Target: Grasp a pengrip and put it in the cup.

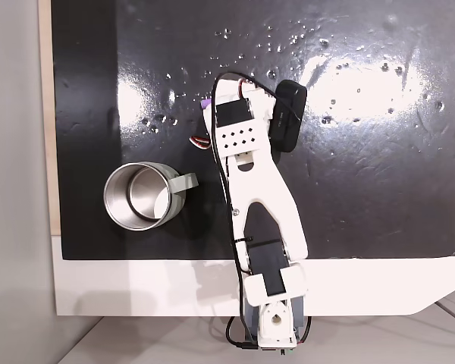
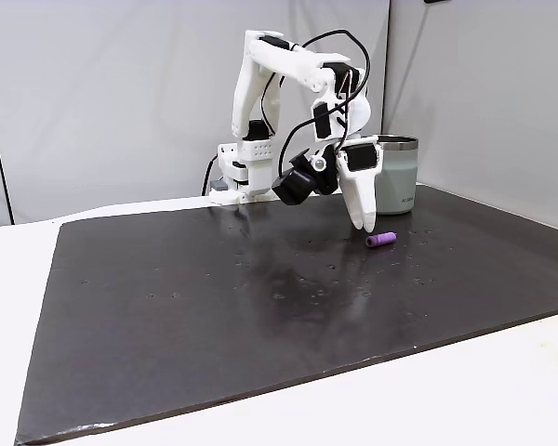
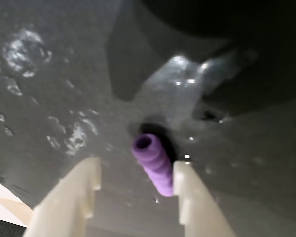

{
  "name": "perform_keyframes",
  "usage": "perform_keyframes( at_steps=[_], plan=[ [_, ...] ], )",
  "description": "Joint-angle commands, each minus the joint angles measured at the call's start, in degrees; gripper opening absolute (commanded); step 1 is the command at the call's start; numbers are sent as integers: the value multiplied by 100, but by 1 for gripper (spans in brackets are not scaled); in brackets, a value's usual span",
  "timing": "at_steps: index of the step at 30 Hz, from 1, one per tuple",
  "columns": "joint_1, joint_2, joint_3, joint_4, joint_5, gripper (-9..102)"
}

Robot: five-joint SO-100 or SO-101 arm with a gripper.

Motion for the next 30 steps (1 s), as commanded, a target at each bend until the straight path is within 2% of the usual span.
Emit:
perform_keyframes(
  at_steps=[1,30],
  plan=[
    [-62,-123,-589,193,105,19],
    [-439,-1213,-1389,580,-141,18]
  ],
)
